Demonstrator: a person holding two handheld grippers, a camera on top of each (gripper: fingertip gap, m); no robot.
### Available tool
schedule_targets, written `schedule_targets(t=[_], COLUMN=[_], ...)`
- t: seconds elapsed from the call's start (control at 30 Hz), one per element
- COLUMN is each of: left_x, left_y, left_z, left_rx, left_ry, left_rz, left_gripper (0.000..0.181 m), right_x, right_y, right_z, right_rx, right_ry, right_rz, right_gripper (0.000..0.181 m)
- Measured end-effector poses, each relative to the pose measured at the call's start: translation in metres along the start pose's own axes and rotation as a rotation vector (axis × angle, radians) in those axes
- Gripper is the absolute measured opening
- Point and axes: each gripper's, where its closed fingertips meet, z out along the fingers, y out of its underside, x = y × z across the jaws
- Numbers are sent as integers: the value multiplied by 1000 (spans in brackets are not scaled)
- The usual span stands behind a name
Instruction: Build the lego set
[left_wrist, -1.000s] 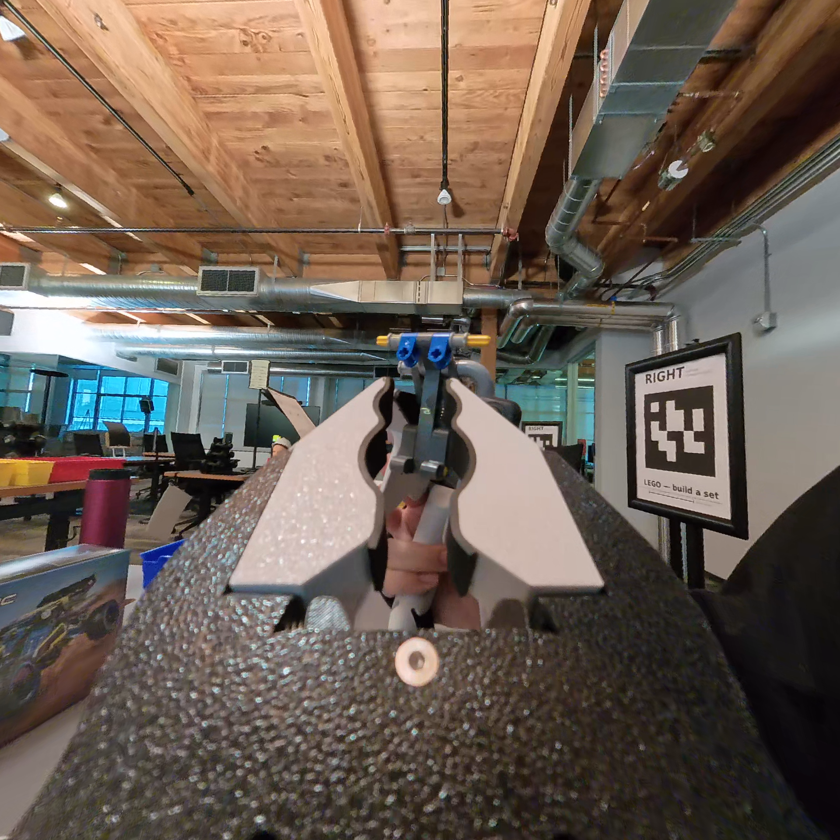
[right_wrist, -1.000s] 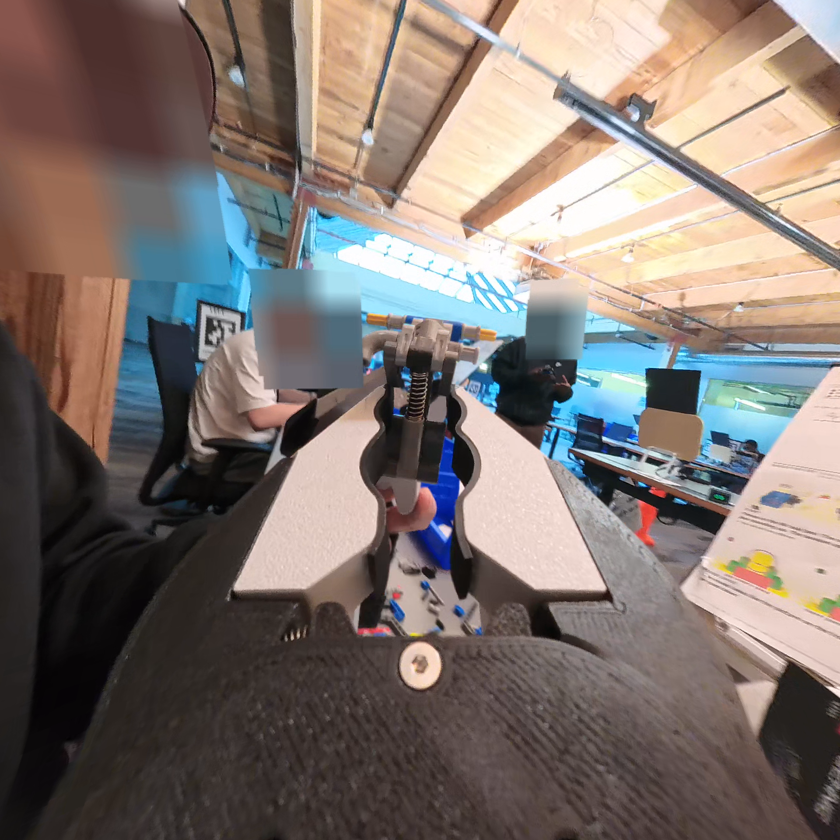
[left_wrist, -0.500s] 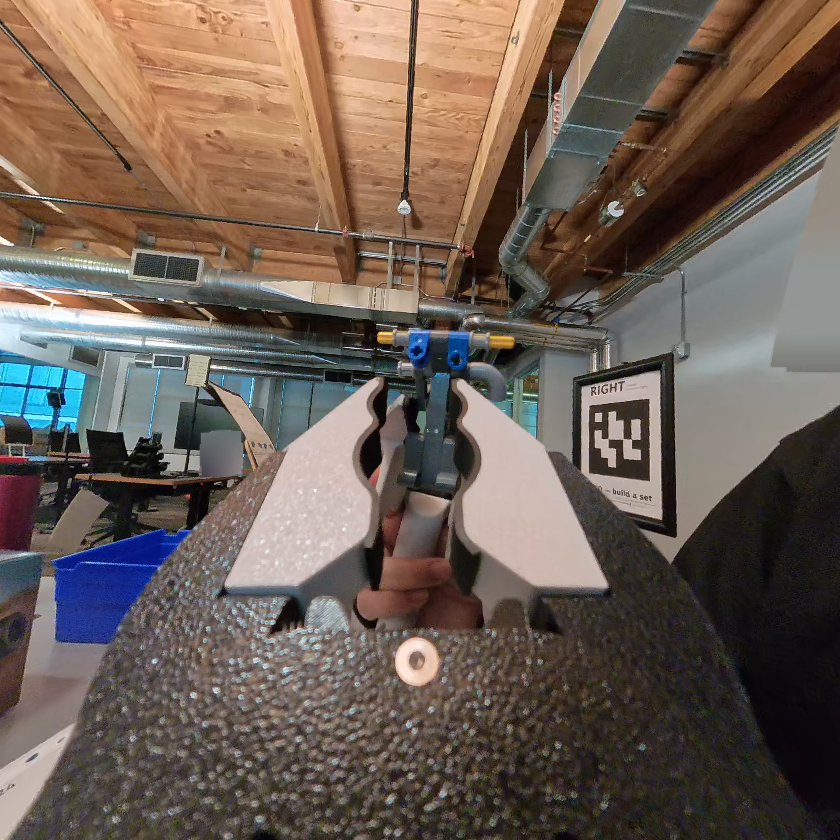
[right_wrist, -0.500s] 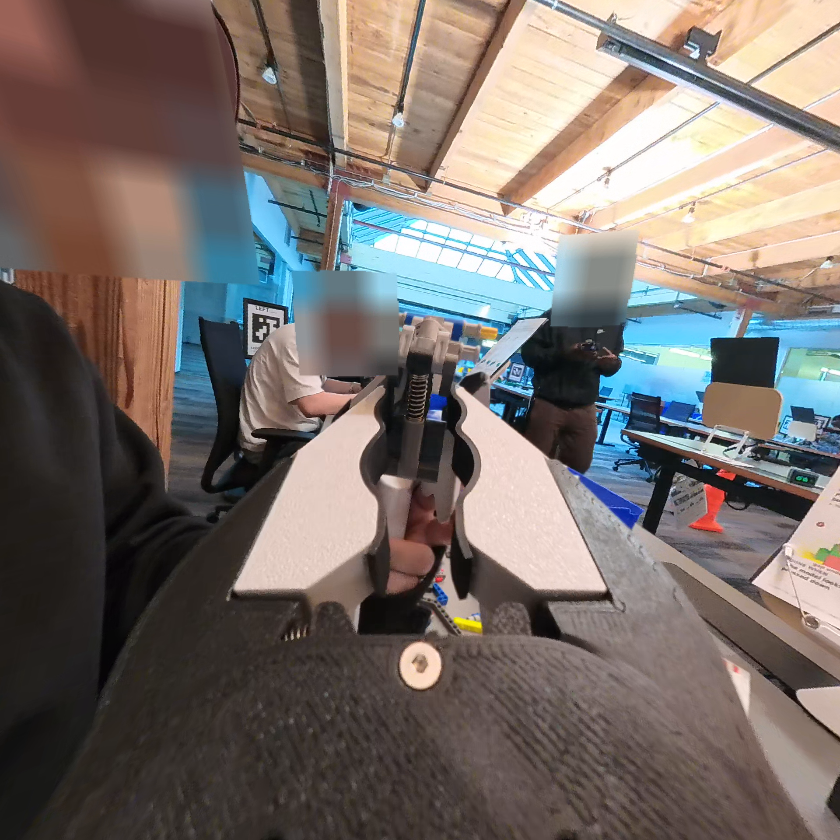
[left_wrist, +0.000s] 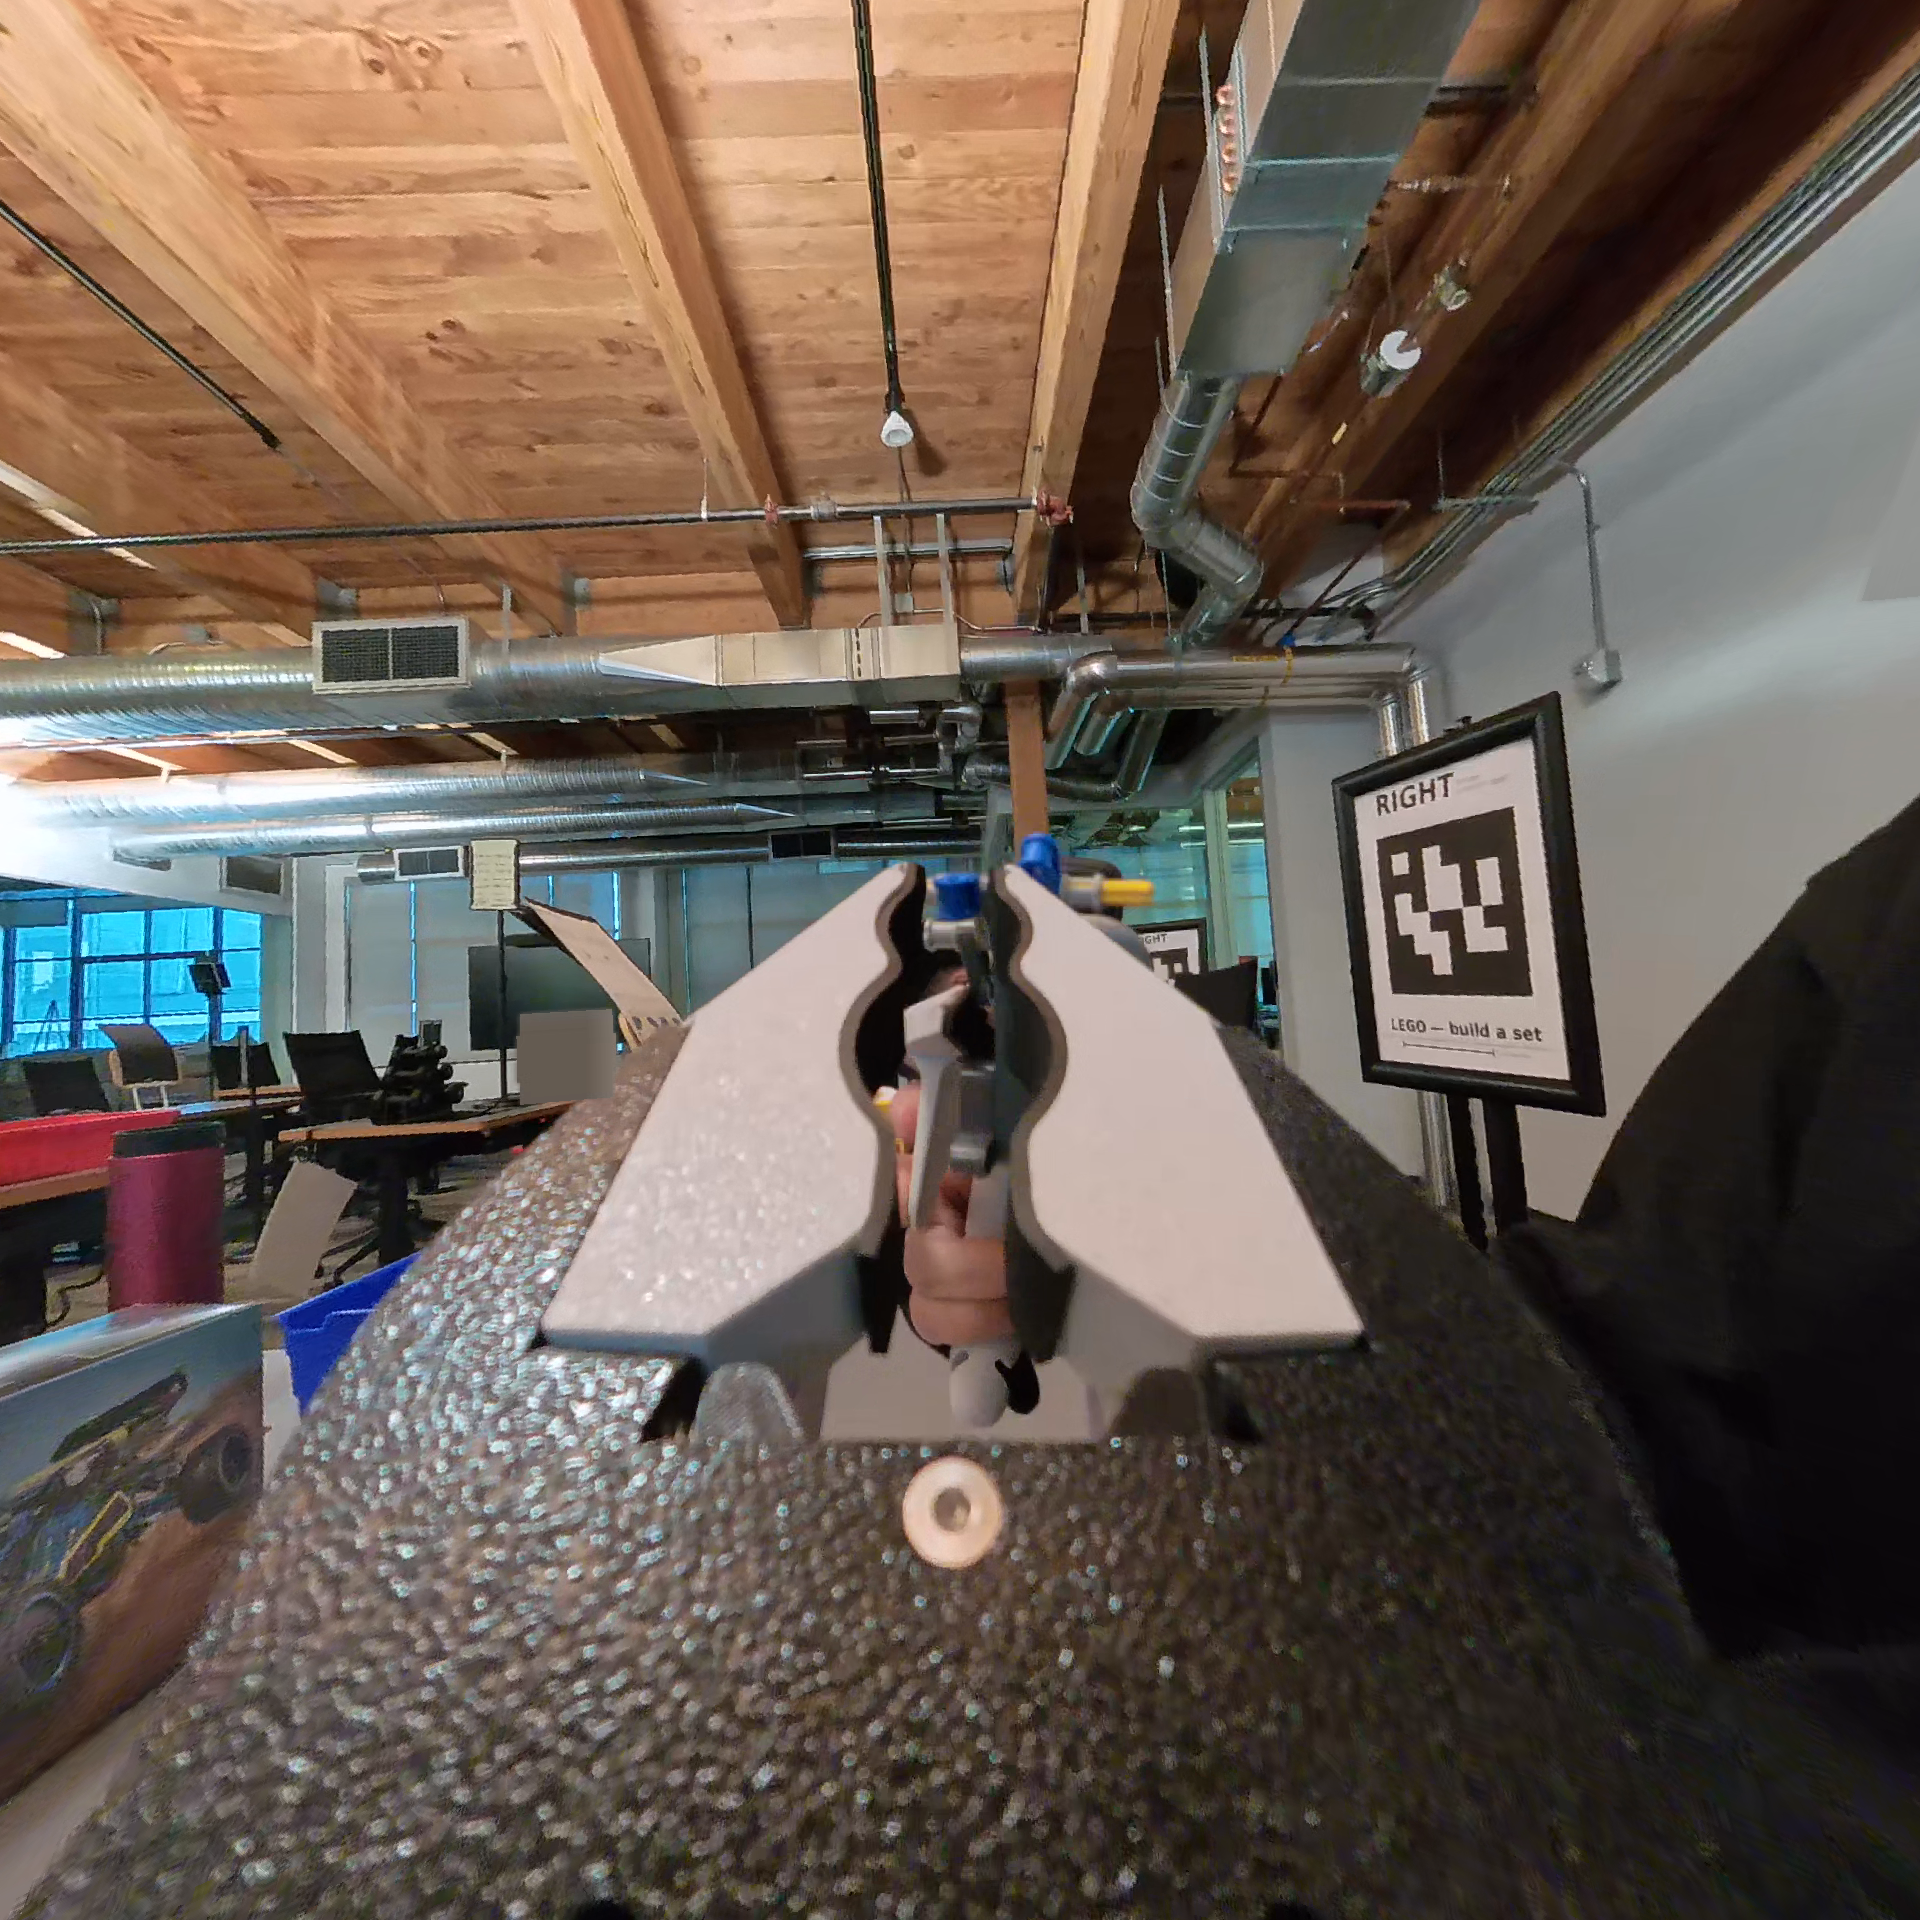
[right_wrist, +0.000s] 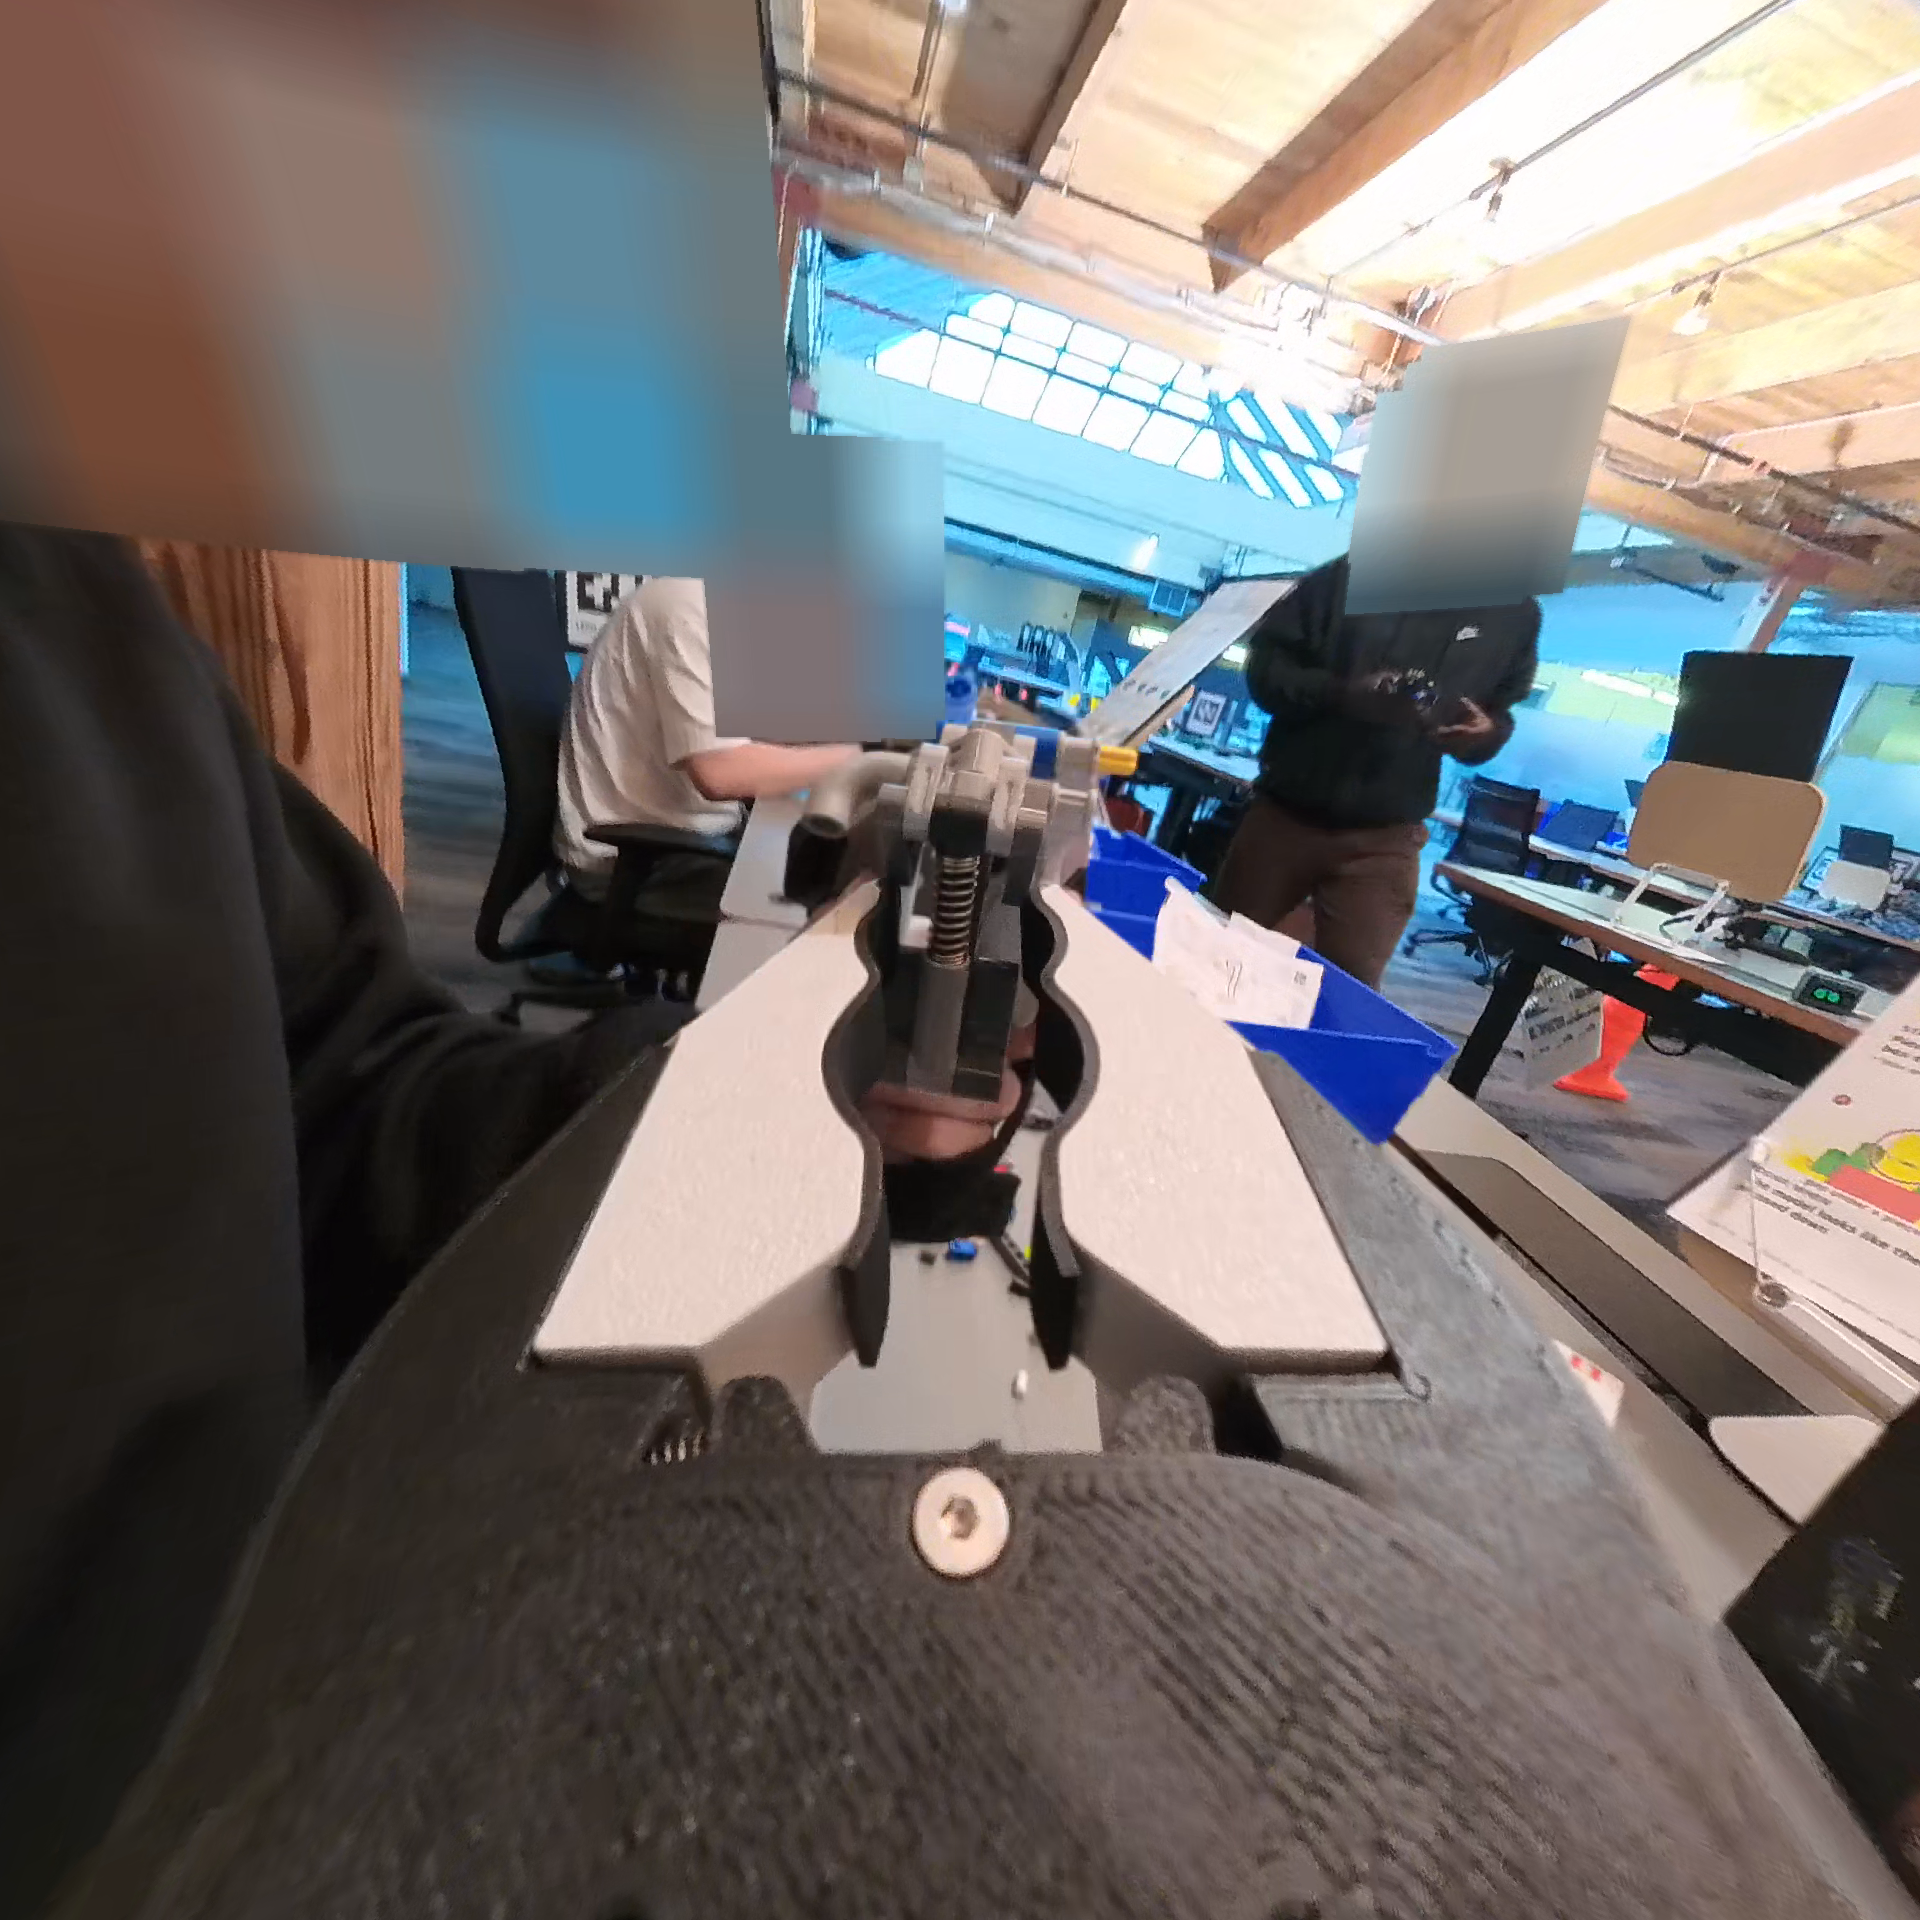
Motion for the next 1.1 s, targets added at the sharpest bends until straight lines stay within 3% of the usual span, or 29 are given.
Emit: schedule_targets(t=[0.13,0.33,0.57,0.7,0.9,1.03,1.1], left_x=[-1,-21,-18,-17,-28,-29,-33], left_y=[3,-2,56,63,76,96,113], left_z=[-2,-20,-19,-18,-27,-30,-35], left_rx=[-11,-9,-282,-305,-350,-411,-507], left_ry=[11,-44,27,35,3,22,-3], left_rz=[-15,-23,-31,-2,-31,-44,-38], left_gripper=[9,12,9,0,0,1,2], right_x=[1,19,12,13,19,23,24], right_y=[9,11,33,46,63,88,109], right_z=[2,-8,-17,-28,-53,-74,-89], right_rx=[-81,-236,-489,-594,-730,-910,-1038], right_ry=[26,189,175,172,214,233,232], right_rz=[-61,-244,-358,-334,-268,-248,-219], right_gripper=[22,22,22,22,22,22,21])
